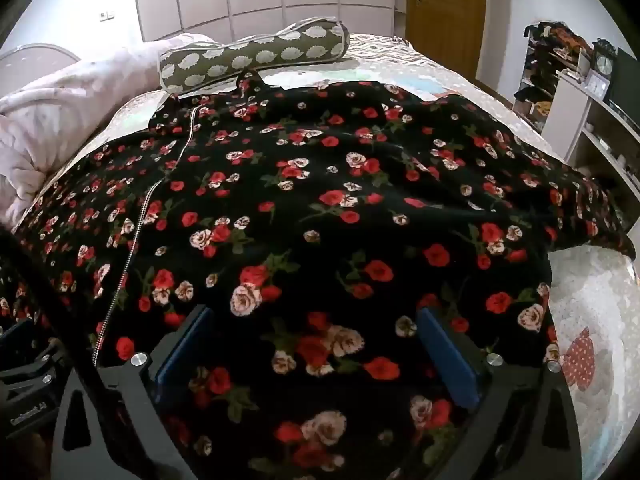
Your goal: Fold large clothes
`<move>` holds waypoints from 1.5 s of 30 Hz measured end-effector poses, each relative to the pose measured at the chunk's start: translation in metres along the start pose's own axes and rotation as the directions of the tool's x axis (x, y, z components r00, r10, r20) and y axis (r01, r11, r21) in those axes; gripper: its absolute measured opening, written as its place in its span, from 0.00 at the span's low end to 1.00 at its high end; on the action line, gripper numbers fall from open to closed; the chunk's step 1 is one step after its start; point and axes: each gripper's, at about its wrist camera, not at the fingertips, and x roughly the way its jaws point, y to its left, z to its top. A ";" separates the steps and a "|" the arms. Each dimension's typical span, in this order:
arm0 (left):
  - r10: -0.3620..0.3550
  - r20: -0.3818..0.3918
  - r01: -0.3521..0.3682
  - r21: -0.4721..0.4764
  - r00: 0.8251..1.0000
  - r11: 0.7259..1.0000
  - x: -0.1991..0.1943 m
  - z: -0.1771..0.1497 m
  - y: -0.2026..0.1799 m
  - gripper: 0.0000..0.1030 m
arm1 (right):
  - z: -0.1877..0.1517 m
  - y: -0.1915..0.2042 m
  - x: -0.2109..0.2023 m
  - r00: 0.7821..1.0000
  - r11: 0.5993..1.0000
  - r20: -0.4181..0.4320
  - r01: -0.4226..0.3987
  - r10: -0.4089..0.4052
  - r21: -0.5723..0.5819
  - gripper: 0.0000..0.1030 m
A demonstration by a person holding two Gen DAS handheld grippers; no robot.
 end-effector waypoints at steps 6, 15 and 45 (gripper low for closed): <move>0.070 0.009 -0.070 -0.021 0.997 0.997 -0.004 -0.004 0.001 1.00 | 0.001 -0.005 -0.002 1.000 1.000 0.003 -0.007 0.007 0.001 1.00; 0.061 -0.002 -0.061 -0.033 0.998 0.998 0.000 0.003 0.002 1.00 | -0.003 -0.001 0.002 1.000 1.000 0.004 -0.019 0.019 0.006 1.00; 0.077 0.030 -0.076 -0.041 0.997 0.996 0.001 0.004 0.001 1.00 | -0.003 0.001 0.001 1.000 1.000 0.009 -0.016 0.016 -0.012 1.00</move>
